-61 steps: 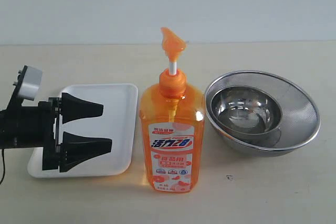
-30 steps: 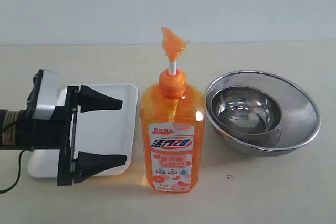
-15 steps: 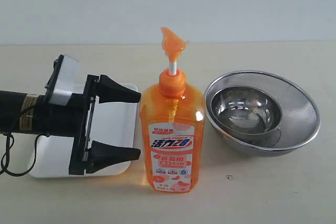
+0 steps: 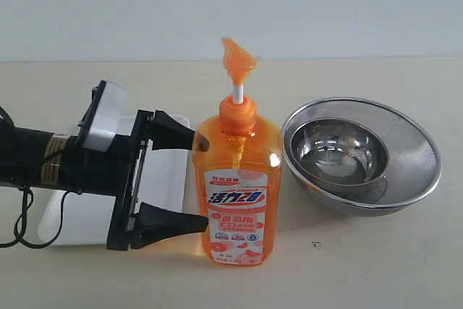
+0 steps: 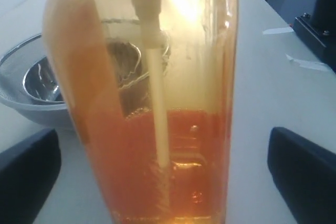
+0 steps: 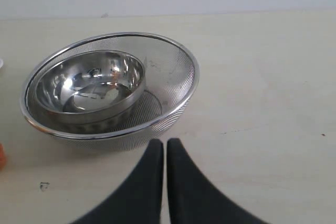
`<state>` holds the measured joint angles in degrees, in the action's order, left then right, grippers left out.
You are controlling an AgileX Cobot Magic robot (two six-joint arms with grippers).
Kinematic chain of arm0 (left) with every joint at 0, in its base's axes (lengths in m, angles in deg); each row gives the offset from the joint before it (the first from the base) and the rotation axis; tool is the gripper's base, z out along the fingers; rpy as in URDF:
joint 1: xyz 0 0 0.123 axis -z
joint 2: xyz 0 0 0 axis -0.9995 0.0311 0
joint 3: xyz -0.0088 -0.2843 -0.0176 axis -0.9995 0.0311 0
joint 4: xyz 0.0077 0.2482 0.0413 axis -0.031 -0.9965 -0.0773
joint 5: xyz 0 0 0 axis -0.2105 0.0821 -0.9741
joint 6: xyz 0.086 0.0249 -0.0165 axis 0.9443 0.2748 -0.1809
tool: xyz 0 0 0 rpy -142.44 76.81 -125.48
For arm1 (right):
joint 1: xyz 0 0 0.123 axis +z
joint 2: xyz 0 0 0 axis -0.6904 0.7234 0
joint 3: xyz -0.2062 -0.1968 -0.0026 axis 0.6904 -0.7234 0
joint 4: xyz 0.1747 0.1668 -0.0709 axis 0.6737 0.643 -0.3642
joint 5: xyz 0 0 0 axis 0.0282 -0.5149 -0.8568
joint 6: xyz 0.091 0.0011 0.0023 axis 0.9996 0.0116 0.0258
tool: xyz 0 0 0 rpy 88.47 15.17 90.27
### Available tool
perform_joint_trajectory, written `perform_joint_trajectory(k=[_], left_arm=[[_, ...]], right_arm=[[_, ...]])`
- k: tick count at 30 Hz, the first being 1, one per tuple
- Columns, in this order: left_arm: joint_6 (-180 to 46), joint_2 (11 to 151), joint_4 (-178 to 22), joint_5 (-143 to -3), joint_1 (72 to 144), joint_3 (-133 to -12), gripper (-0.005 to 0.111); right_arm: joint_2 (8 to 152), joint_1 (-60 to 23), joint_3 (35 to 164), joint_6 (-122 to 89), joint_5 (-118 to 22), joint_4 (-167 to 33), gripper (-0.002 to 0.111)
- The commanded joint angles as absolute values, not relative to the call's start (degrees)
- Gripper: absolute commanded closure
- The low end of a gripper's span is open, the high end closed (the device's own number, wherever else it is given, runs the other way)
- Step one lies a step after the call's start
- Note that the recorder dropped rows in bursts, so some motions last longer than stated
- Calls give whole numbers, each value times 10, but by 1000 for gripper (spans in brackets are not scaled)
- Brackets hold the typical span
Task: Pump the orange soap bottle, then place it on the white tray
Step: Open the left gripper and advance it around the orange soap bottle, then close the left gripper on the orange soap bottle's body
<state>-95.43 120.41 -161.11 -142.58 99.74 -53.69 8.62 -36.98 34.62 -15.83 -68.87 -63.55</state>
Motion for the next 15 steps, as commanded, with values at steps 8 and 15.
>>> perform_joint_trajectory(k=[8, 15], left_arm=[[-923, 1219, -1559, -1432, 1015, -540, -3], [-901, 1253, -1546, -1432, 1015, -540, -3]], right_arm=[[83, -373, 347, -158, -681, -637, 108], [83, -373, 347, -158, -681, -637, 108]])
